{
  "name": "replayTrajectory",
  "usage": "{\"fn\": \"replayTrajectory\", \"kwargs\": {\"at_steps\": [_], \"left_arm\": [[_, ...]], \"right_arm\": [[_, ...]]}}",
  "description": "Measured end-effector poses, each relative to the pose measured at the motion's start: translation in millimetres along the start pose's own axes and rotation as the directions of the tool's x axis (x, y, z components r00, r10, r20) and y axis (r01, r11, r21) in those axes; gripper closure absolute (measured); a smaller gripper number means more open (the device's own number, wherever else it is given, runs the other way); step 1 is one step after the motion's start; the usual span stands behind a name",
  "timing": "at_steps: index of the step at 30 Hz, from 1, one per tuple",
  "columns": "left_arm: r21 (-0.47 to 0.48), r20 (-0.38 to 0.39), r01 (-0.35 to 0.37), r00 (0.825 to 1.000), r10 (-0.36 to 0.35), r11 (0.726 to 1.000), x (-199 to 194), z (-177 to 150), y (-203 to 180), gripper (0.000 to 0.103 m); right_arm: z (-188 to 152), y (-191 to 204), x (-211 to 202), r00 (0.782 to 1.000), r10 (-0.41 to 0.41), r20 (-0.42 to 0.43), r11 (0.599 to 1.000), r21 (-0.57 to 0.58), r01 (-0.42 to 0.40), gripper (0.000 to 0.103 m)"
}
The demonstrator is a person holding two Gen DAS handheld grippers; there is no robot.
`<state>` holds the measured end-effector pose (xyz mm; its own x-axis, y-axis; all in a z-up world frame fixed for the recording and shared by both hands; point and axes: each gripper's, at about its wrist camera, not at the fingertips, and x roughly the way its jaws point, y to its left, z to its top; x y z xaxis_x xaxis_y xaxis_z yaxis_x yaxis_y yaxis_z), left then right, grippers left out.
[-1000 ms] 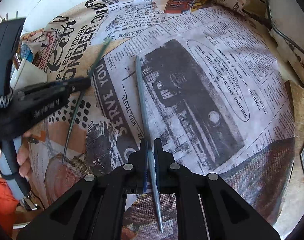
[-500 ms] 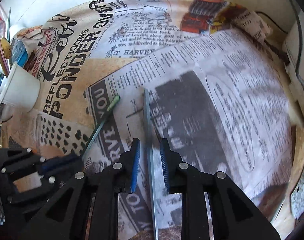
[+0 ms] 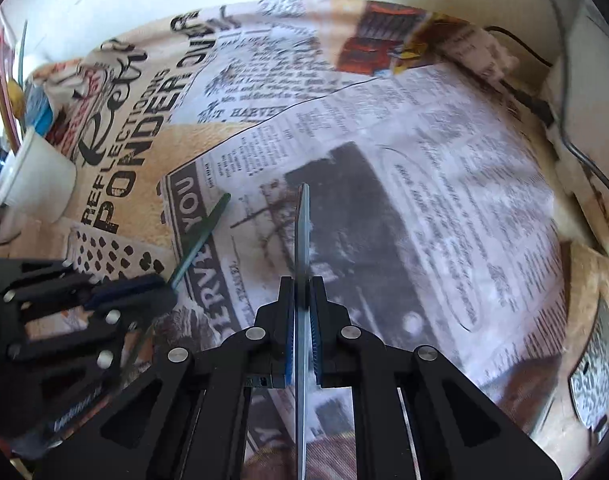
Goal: Organize utensils
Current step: 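Lift both held sticks and carry them over the white cup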
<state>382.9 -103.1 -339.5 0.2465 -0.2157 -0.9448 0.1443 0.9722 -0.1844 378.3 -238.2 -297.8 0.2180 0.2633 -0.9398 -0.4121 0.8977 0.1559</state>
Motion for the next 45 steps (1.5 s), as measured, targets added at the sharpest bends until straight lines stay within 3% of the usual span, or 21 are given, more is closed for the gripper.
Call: {"fn": "replayTrajectory", "kwargs": {"at_steps": [8,23,33,40,45], "left_arm": [[0.023,-0.031,0.035,0.999,-0.034,0.999,15.7,30.5,-21.9,0.096],[0.156,-0.106,0.01,0.994,0.007,0.988,28.5,55.5,-45.3,0.099],[0.114,0.086,-0.01,0.996,0.0,0.993,-47.8,32.3,-39.7,0.099],[0.103,0.26,-0.047,0.965,0.019,0.994,-116.6,-2.1,-41.6,0.099],[0.073,0.344,-0.049,0.939,0.021,0.996,-147.6,-23.5,-30.1,0.099]], "right_arm": [[-10.6,-30.4,-23.6,0.999,0.022,0.041,0.996,0.081,-0.025,0.096],[-22.2,-48.9,-53.5,0.992,0.05,0.118,0.987,0.148,-0.067,0.096],[-22.8,-32.6,-92.1,0.977,0.049,0.21,0.99,0.12,-0.075,0.096],[-22.4,-11.5,-124.7,0.951,0.065,0.302,0.992,0.085,-0.095,0.096],[-22.1,11.1,-143.0,0.935,0.071,0.347,0.996,0.03,-0.087,0.097]]}}
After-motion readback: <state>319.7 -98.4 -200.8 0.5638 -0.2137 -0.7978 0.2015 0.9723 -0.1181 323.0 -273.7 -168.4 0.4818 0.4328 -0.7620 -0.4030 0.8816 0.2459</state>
